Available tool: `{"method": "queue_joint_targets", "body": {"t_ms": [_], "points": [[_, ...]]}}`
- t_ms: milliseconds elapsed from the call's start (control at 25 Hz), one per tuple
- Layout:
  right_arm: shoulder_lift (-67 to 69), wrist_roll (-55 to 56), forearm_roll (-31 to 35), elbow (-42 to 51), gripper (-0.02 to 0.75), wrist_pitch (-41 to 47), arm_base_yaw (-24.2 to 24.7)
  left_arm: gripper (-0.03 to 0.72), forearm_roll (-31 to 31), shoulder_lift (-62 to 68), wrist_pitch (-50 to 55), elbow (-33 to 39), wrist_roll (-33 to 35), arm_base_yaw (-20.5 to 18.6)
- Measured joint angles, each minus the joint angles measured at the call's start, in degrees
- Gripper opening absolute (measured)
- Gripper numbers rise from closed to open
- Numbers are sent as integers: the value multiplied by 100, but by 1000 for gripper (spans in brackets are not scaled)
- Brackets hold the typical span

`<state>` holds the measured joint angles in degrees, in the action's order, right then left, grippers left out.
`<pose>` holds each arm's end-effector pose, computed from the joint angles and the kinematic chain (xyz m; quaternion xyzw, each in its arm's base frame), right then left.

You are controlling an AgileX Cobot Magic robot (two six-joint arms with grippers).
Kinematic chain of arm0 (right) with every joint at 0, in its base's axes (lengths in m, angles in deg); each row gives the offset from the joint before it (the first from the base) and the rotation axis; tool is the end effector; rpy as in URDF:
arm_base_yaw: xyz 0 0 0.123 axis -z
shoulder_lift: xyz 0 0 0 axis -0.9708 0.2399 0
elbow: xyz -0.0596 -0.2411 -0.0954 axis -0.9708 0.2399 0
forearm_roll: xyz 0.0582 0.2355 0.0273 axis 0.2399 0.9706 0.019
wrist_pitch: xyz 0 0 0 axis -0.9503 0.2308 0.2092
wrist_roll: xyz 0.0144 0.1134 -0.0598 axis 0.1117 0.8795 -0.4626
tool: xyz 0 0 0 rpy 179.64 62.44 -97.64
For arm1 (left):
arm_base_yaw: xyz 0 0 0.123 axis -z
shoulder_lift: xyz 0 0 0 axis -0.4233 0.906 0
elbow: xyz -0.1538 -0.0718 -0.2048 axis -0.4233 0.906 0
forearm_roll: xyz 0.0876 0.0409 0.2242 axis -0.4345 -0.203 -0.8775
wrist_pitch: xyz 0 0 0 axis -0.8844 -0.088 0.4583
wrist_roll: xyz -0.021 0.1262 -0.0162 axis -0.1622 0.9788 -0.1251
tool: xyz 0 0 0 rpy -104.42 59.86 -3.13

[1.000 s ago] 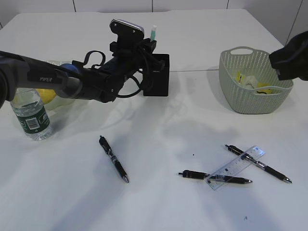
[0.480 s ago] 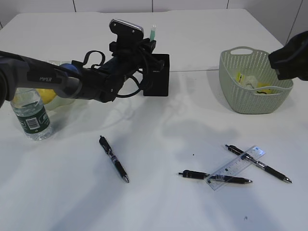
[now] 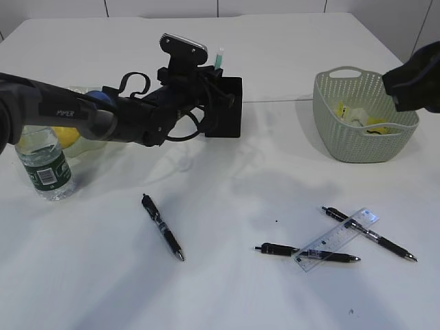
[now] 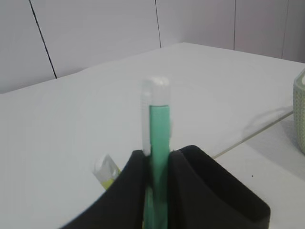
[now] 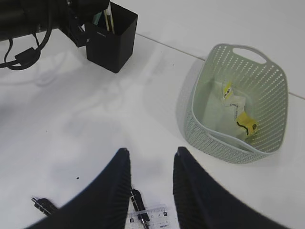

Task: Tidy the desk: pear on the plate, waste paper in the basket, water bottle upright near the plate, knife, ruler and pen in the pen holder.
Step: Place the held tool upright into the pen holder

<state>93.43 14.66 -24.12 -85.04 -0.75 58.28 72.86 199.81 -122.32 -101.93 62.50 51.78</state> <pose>0.2593 0.0699 0.2938 -0.1868 0.8678 -0.0106 0.4603 0.5061 -0.2549 0.1244 0.2026 0.6975 -0.1259 0.6757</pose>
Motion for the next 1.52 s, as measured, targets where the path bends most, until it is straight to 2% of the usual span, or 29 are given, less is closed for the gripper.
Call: {"method": "queue_joint_targets", "body": {"t_ms": [1160,1520], "points": [[0,0,0,0,261,-71,0,77,40,0,-57,0,0,0],[0,0,12,0,261,-203,0,181,40,0,-57,0,-159,0]]}}
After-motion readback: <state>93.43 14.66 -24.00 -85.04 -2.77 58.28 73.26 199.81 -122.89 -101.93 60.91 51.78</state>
